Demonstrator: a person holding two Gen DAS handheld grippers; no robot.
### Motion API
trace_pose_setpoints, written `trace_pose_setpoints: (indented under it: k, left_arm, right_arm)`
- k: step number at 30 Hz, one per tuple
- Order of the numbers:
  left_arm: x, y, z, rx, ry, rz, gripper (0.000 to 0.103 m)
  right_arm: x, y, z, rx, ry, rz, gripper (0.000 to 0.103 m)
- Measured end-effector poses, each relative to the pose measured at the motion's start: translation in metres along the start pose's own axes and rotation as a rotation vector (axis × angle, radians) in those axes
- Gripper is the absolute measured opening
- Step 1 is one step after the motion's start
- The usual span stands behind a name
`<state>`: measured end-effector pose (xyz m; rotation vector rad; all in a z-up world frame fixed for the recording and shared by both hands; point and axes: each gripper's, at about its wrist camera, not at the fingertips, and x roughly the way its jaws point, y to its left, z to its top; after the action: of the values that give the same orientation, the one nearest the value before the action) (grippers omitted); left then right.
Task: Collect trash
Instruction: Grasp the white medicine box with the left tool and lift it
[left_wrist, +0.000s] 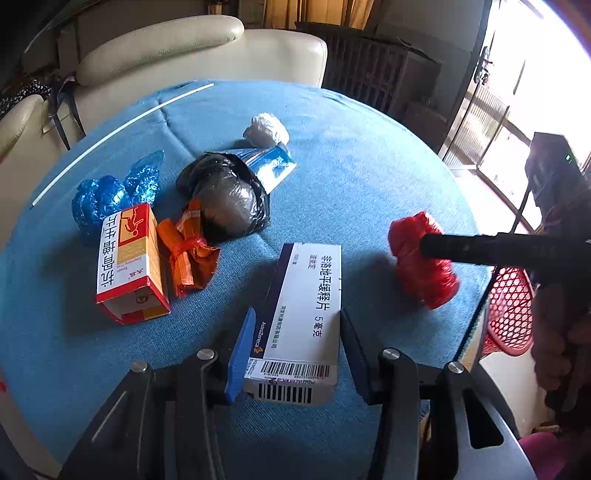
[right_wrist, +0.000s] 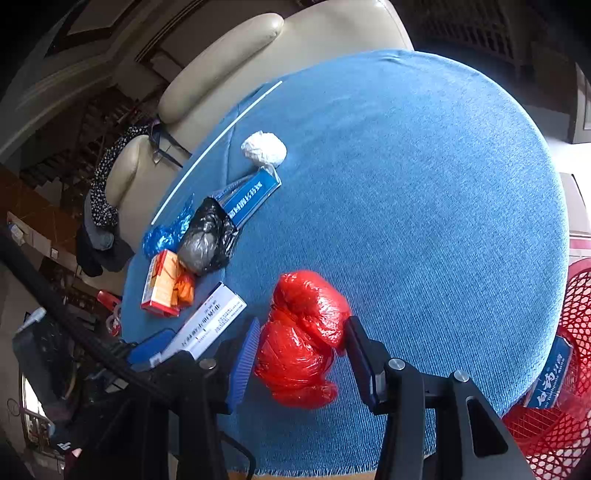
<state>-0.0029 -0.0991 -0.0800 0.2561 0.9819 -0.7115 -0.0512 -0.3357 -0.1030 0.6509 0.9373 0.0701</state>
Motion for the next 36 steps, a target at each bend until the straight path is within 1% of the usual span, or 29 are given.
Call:
trace_pose_setpoints:
  k: [3,6,8,11,15,18,21,22,23,26,32,36]
  left_arm:
    - [0.0,-0.002,-0.004,0.009,0.011,0.015,0.048]
    - [0.008,-0.002,-0.008,0.006,0.042,0.016,0.048]
    - [0.014,-0.002,-0.01,0.009,0.064,0.03,0.048]
    - [0.017,-0.005,-0.01,0.014,0.073,0.038,0.048]
    - [0.024,-0.005,-0.008,0.012,0.087,0.035,0.053]
    - [0.033,-0.006,-0.007,0.009,0.104,0.037,0.053]
    - [0.035,-0.009,-0.007,0.016,0.082,0.045,0.053]
    - [0.036,-0.009,-0.007,0.016,0.079,0.046,0.052]
    - [0.037,-0.009,-0.006,0.013,0.075,0.045,0.048]
    - [0.036,-0.009,-0.006,0.01,0.07,0.039,0.047]
    - [0.018,-0.022,0.0,0.034,0.014,0.09,0.047]
    - [0.001,-0.035,0.013,0.046,-0.035,0.128,0.047]
  right_arm:
    - [-0.001,0.0,-0.003,-0.002,0.0,0.006,0.051]
    - [-0.004,0.005,-0.007,-0.045,-0.011,-0.009,0.045]
    - [-0.007,0.008,-0.009,-0.066,-0.019,-0.017,0.043]
    - [-0.011,0.007,-0.012,-0.072,-0.026,-0.018,0.043]
    - [-0.016,0.0,-0.013,-0.056,-0.026,-0.009,0.043]
    - [-0.018,-0.005,-0.015,-0.046,-0.022,-0.004,0.043]
    - [-0.019,-0.01,-0.016,-0.031,-0.019,0.008,0.043]
    - [-0.019,-0.011,-0.016,-0.03,-0.02,0.01,0.043]
    - [-0.02,-0.011,-0.017,-0.03,-0.021,0.011,0.043]
    - [-0.023,-0.011,-0.018,-0.032,-0.028,0.015,0.043]
    - [-0.038,-0.011,-0.022,-0.055,-0.081,0.034,0.043]
    - [-0.052,-0.016,-0.024,-0.051,-0.119,0.042,0.043]
